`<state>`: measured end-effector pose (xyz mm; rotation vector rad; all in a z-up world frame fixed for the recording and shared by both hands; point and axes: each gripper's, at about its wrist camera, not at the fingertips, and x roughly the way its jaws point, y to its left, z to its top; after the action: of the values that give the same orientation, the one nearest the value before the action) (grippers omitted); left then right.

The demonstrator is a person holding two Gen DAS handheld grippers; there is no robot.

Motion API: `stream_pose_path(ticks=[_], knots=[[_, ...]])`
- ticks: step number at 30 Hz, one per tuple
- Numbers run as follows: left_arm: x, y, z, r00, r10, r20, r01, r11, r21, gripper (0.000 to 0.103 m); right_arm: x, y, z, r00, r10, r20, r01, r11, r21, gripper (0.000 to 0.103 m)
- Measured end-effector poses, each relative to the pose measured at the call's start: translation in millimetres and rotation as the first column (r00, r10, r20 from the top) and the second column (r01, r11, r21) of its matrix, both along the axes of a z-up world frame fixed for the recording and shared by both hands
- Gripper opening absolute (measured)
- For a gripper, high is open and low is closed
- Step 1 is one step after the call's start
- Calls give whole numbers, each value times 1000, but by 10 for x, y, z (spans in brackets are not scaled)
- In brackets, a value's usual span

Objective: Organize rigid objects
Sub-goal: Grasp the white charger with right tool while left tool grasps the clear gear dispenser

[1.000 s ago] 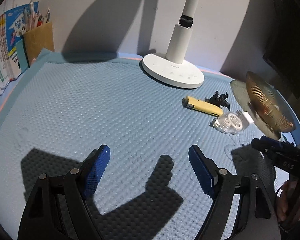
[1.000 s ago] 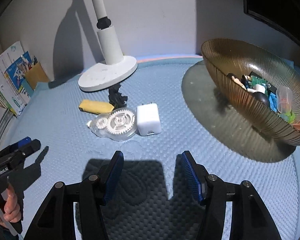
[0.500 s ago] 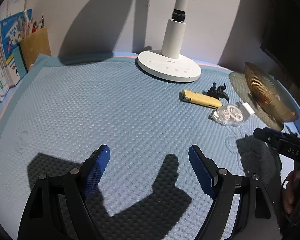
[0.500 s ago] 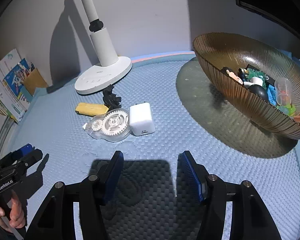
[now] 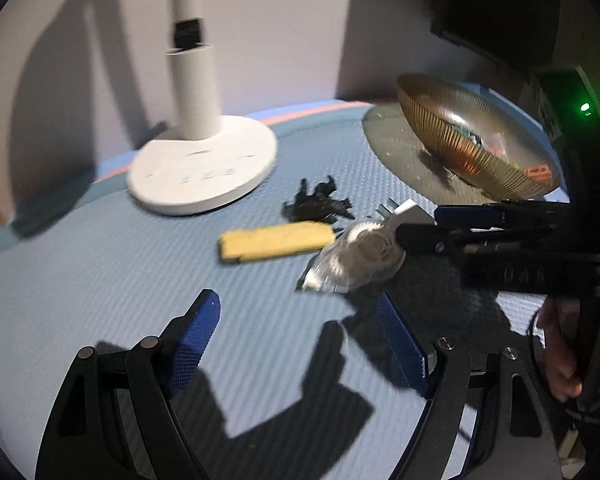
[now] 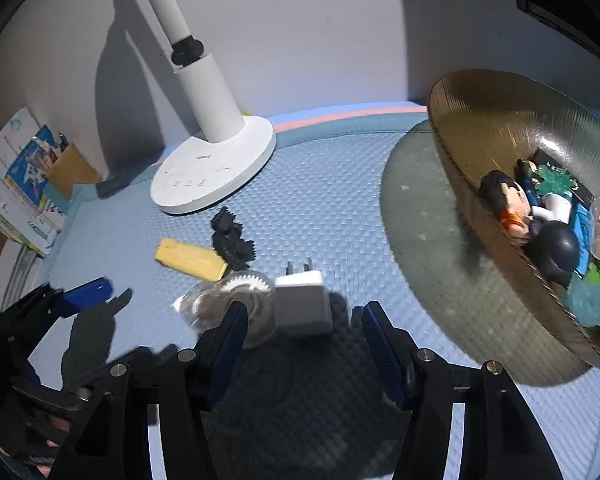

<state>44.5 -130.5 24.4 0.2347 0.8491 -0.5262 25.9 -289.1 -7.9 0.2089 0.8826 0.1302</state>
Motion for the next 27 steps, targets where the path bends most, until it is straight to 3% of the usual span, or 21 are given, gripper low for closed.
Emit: stream_pose_path(ticks=[3, 8, 12, 17, 26, 27], knots=[[108, -124, -99, 999, -35, -16, 35, 999, 8, 79, 50, 54, -53, 1000, 24, 6, -24, 1000, -6, 56], [158, -280, -162, 997, -74, -35, 73, 997, -13, 78, 62, -9, -13, 999, 28, 34, -28, 1000, 10, 28], [185, -447, -206, 990, -125, -69, 123, 992, -25, 67, -61, -160, 3, 1000, 2, 25, -2, 1000, -5, 28], [26, -604, -200, 974, -210, -78, 210, 978, -20, 67, -235, -325, 2, 1000, -11, 28, 11, 1000, -15, 28], [196, -731, -248, 988, -145, -52, 145, 989, -6, 65, -215, -320, -90, 999, -20, 36, 21, 999, -48, 30], [201, -730, -251, 989, -137, -48, 136, 991, -6, 61, -208, -330, -94, 999, -21, 38, 23, 999, -40, 30]])
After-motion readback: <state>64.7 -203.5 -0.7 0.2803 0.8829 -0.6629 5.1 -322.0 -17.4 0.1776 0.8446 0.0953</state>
